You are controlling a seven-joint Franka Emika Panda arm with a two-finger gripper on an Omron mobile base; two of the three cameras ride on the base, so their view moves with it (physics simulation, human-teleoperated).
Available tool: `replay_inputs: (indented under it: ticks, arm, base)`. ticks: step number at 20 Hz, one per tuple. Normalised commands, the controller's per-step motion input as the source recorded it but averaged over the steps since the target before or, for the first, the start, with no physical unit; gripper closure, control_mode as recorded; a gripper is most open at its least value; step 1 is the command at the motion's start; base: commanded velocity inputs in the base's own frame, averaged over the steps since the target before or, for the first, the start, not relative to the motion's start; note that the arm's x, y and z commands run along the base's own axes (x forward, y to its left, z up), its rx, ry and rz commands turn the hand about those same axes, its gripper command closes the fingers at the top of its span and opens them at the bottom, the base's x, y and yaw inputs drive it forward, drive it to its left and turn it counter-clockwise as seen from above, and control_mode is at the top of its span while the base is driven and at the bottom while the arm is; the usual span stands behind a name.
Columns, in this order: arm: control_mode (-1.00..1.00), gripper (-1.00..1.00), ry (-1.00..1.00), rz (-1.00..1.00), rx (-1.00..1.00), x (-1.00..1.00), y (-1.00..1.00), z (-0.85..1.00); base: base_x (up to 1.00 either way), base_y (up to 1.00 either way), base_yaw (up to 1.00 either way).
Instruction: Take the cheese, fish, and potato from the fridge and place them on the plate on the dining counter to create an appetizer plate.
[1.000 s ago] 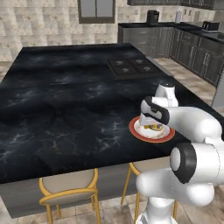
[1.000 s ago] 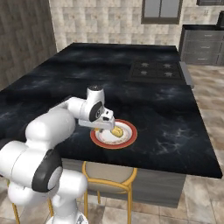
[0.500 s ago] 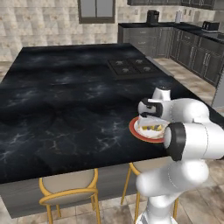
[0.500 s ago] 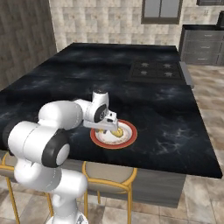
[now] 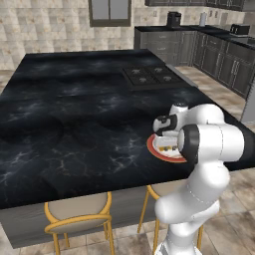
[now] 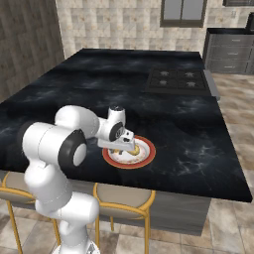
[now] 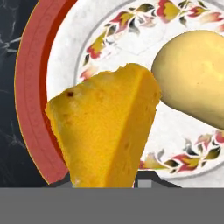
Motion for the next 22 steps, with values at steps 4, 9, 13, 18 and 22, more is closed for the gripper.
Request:
replay_inputs:
  ticks: [4,9,13,18,22]
  arm:
    - [-1.00,1.00,0.05,0.00,0.00,0.26,-0.03,-0.19]
    - [-1.00,1.00,0.06,0.00,0.00,0.22,-0.08,-0.22]
    - [-1.00,1.00,0.06,0.00,0.00,0.04,-0.19,-0.35]
    - [-1.00,-1.00,0.06,0.00,0.00,0.00,-0.13,-0.30]
    - [-1.00,-1.00,0.01,0.00,0.00,-0.19,-0.02,-0.03]
  base:
    - [0.00,0.00,0.00]
    - [0.00,0.00,0.00]
    - [0.00,0.00,0.00]
    - [0.00,0.00,0.00]
    - [0.00,0.00,0.00]
